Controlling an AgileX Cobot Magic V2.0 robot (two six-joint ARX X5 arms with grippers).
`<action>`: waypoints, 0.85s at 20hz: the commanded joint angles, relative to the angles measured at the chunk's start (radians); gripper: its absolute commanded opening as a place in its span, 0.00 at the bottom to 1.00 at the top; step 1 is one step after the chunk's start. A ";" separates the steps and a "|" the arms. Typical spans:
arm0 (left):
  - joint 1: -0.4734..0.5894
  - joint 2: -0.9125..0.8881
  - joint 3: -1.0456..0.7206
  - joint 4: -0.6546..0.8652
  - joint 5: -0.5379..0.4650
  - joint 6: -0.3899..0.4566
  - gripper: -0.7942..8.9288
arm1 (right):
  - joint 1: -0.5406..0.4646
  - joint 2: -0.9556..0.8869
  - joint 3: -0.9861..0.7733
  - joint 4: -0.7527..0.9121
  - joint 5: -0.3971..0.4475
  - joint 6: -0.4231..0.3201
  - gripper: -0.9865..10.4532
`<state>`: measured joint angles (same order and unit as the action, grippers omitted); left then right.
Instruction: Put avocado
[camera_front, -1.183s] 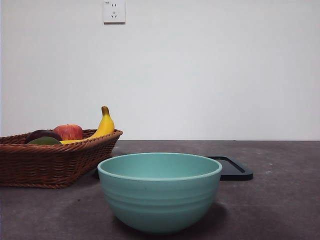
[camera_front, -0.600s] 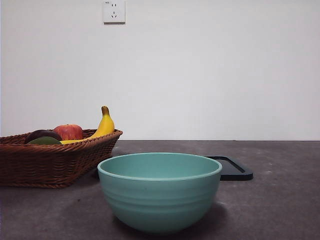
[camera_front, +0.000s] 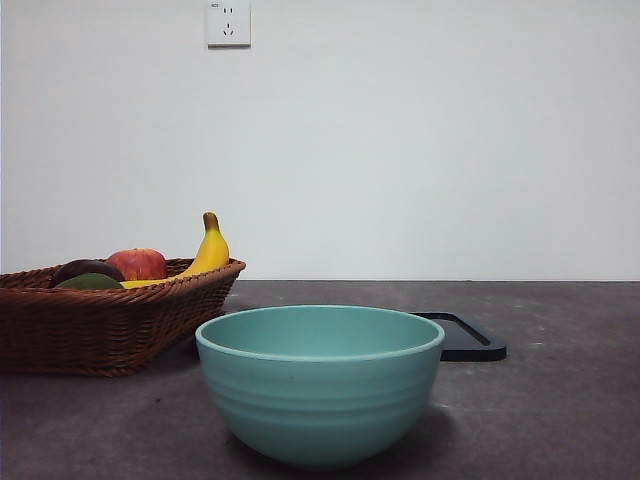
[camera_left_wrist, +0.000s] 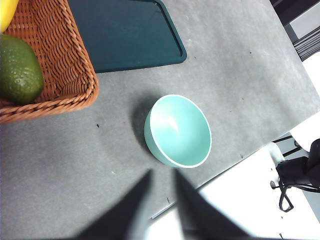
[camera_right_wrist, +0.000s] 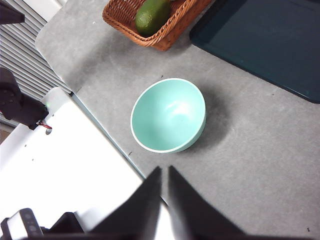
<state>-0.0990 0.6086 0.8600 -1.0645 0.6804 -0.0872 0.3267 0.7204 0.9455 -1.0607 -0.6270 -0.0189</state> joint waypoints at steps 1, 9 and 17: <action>-0.002 0.005 0.018 0.008 0.000 0.006 0.40 | 0.005 0.006 0.018 0.006 -0.001 0.004 0.32; -0.010 0.066 0.018 0.045 -0.114 -0.024 0.63 | 0.005 0.011 0.018 0.012 -0.002 0.011 0.45; -0.058 0.348 0.020 0.303 -0.300 -0.031 0.62 | 0.005 0.011 0.018 0.013 -0.001 0.012 0.44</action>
<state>-0.1555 0.9470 0.8612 -0.7670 0.3824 -0.1181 0.3267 0.7223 0.9455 -1.0580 -0.6270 -0.0109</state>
